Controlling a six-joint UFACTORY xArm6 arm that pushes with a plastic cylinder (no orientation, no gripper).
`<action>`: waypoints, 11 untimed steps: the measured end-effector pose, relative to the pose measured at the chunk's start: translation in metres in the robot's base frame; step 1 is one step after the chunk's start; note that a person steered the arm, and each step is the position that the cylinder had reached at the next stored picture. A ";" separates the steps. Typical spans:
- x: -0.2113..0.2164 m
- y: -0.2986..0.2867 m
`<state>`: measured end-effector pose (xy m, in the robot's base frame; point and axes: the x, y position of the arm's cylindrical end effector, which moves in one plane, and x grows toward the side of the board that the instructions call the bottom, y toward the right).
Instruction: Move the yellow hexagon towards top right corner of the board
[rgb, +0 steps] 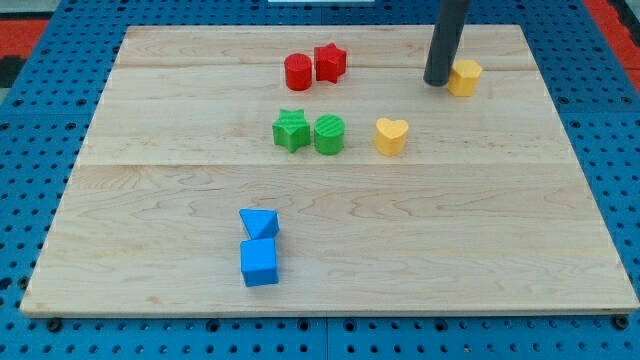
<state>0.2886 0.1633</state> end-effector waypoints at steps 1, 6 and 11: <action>0.007 -0.014; -0.033 0.048; -0.026 0.042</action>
